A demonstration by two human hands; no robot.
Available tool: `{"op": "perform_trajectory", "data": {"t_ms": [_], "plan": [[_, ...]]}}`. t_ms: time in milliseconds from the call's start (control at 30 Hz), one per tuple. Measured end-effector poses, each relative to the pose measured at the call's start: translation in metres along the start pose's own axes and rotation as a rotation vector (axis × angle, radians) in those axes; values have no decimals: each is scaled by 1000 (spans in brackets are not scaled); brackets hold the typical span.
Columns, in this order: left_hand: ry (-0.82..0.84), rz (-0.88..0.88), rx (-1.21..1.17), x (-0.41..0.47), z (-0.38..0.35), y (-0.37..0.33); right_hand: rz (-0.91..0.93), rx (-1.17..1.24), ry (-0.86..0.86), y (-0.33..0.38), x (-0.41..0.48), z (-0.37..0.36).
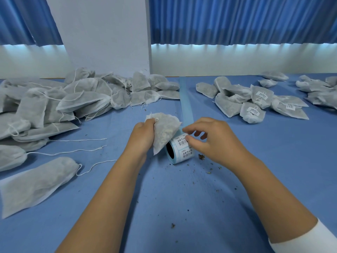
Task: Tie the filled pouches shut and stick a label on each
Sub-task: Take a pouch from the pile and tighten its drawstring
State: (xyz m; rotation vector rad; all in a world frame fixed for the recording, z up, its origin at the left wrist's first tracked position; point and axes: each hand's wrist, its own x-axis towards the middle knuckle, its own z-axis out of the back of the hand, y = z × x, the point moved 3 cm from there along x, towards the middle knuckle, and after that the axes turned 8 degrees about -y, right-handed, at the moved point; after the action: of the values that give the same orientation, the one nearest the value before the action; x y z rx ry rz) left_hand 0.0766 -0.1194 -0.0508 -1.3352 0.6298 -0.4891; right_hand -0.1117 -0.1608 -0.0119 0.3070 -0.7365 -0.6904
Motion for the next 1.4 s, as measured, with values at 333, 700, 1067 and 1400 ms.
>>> {"op": "perform_trajectory", "data": {"t_ms": [333,700,1067,1400], "plan": [[-12,-19,17,1,0,1,10,-14,9,0,0,0],[-14,-5,30,1,1,1,-13,-18,-10,0,-1,3],[1,10,63,-1,0,2,-6,50,43,5,-2,-1],[1,14,-2,-4,3,0,-213,370,-138,-5,2,6]]}}
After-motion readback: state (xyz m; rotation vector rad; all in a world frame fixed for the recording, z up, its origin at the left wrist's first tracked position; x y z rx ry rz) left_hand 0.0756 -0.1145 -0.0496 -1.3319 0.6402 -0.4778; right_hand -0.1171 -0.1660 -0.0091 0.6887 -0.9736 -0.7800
